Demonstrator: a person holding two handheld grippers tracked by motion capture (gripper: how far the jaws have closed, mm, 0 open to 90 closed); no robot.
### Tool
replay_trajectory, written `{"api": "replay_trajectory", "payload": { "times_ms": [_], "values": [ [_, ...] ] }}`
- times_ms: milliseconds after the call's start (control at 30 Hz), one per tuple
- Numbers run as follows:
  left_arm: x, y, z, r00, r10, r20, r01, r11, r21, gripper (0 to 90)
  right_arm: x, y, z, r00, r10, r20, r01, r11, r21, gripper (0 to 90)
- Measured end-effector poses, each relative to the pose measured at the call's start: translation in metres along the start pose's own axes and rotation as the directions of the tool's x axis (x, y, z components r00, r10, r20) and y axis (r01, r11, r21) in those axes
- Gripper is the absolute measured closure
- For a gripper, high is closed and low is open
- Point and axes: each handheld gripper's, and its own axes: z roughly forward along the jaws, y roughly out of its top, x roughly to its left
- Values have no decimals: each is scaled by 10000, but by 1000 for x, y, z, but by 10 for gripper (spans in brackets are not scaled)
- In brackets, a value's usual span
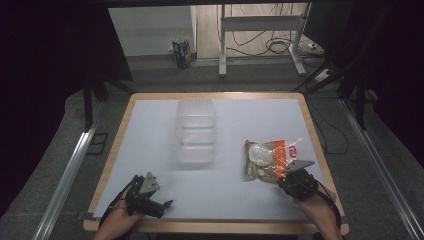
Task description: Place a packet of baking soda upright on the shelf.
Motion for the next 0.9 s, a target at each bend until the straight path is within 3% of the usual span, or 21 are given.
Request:
{"api": "replay_trajectory", "payload": {
  "times_ms": [100,333,467,500,700,900],
  "values": [
    [0,0,0,10000,-6,-1,6,10000,-5,30,-4,-4,-8,9997,116,222,-112,9998,-157,717],
    [0,0,0,10000,-17,3,17,10000,7,30,-18,-10,-28,9929,1058,538,-1022,9925,-668,550],
    [0,0,0,10000,-12,-1,12,10000,25,30,-27,-14,-36,9863,1416,848,-1338,9868,-908,493],
    [0,0,0,10000,-11,-7,11,10000,29,30,-34,-17,-40,9775,1874,969,-1769,9783,-1079,449],
    [0,0,1,10000,26,-23,-26,10000,60,30,-47,-22,-40,9687,2281,978,-2153,9684,-1256,341],
    [-1,1,1,10000,45,-25,-45,10000,77,30,-55,-20,-26,9631,2650,476,-2572,9579,-1275,261]
  ]
}}
